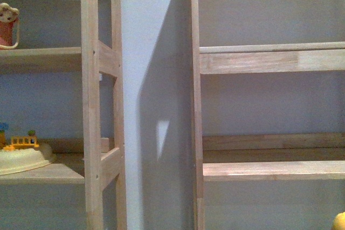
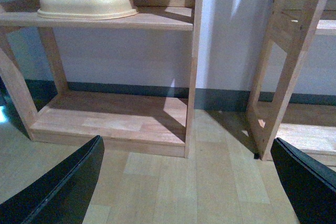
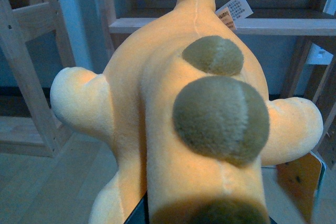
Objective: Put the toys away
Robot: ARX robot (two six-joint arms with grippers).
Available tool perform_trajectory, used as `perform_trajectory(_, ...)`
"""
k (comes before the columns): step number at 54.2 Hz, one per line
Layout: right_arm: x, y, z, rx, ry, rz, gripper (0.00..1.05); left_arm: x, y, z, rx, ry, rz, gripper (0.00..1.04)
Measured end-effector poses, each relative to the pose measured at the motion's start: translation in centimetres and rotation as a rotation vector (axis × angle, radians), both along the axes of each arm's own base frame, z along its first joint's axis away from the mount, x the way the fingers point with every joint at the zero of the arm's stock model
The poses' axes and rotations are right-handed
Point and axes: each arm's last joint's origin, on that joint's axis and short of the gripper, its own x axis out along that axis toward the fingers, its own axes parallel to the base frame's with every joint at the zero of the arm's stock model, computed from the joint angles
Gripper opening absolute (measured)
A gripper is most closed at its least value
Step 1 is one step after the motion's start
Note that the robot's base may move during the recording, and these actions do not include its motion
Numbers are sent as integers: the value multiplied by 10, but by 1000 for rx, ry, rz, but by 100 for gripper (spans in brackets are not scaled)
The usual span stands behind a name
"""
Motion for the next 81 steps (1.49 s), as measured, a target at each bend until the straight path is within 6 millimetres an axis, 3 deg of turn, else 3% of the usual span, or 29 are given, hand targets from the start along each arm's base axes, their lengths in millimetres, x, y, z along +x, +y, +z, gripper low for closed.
perform_trajectory(20, 0, 0, 0, 0, 1, 0, 7, 0, 0, 0, 0, 1, 0, 98)
perform_trajectory(32, 5, -4, -4, 146, 90, -220, 7, 0, 0, 0, 0, 1, 0, 98)
perform_trajectory(44, 23, -16, 82, 161, -80, -276, 7, 0, 0, 0, 0, 2, 0, 98)
perform_trajectory(63, 56, -13, 209, 130, -265, -294, 7, 0, 0, 0, 0, 2, 0, 98)
perform_trajectory(72, 75, -5, 253, 109, -322, -286, 7, 0, 0, 0, 0, 2, 0, 98)
perform_trajectory(73, 81, -3, 264, 102, -336, -280, 7, 0, 0, 0, 0, 2, 0, 98)
perform_trajectory(81, 100, 5, 297, 90, -377, -268, 7, 0, 0, 0, 0, 2, 0, 98)
